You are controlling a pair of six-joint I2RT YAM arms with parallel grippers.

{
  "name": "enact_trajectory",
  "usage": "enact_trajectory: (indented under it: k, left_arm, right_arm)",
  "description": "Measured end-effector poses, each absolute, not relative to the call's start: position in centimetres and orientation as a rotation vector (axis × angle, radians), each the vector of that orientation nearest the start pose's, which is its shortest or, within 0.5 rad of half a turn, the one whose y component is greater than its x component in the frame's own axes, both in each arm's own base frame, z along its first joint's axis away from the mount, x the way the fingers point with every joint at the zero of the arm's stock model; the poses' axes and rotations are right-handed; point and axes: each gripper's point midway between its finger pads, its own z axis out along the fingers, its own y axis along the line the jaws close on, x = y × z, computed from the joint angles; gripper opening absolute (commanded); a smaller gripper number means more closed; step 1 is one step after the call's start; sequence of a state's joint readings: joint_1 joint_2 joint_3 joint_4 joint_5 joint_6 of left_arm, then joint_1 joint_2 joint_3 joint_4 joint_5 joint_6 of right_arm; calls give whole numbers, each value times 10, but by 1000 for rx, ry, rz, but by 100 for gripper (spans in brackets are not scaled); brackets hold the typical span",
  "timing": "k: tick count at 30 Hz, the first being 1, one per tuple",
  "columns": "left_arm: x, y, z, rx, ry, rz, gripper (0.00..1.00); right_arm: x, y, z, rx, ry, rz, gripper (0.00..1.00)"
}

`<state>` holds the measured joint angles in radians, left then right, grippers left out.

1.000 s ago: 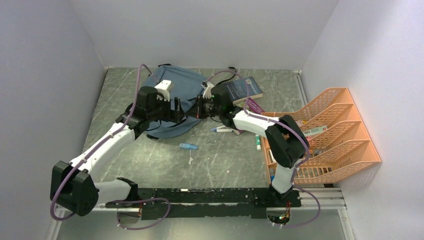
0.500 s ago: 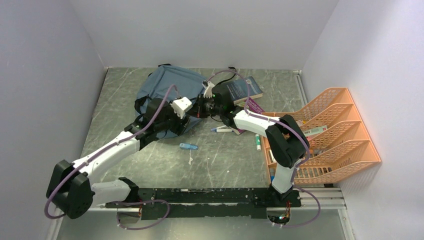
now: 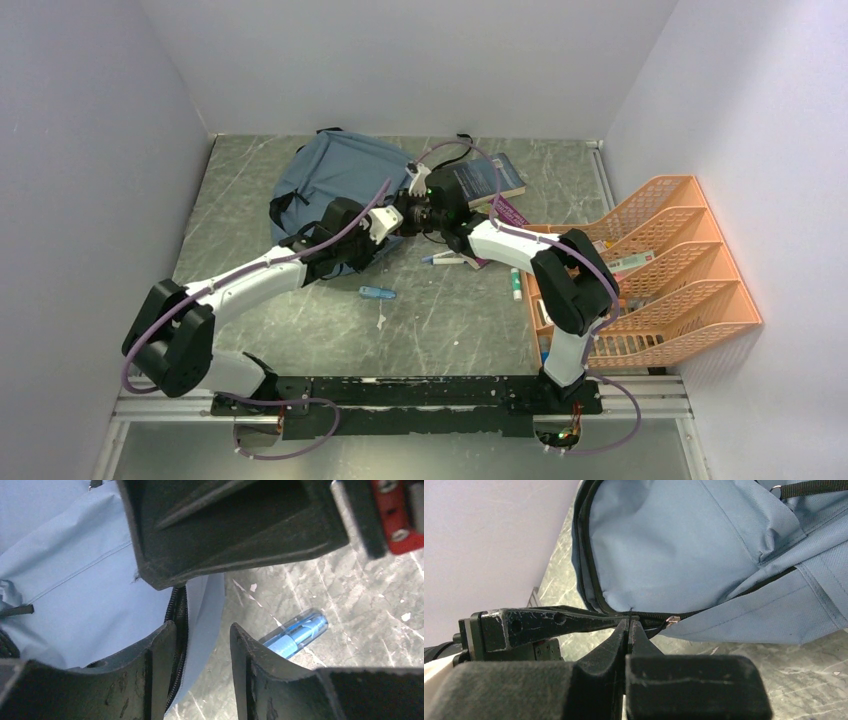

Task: Pack the student bag
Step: Unzip the student bag at the center of the board.

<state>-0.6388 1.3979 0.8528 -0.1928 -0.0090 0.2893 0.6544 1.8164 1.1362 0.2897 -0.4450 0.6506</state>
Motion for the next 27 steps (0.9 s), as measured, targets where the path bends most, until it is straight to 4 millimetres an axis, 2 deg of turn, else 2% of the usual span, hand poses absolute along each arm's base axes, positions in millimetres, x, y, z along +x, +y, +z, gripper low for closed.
enact_trajectory:
  k: [3,10,14,17,22,27]
  left_arm:
    - [310,-208,101,1021,2074,-139,47]
    - [305,-199,88,1005,2102,-107,37]
    - [306,-199,88,990,2101,-108,21]
    - [306,-199,88,984,2103,-106,6]
    - [305,-198,91,968,2106,-110,5]
    - [298,-195,106,932,2083,-134,5]
  right_arm:
    - [341,384,147,-324,2130,1250,0]
    - [343,383,148,-320,2127,1252,0]
    - [342,384,148,-320,2129,1260,0]
    - [342,383,148,-314,2132,1263,0]
    - [348,377,145,-281,2139,1256,0]
    - [365,365,133,-211,2163,1200,0]
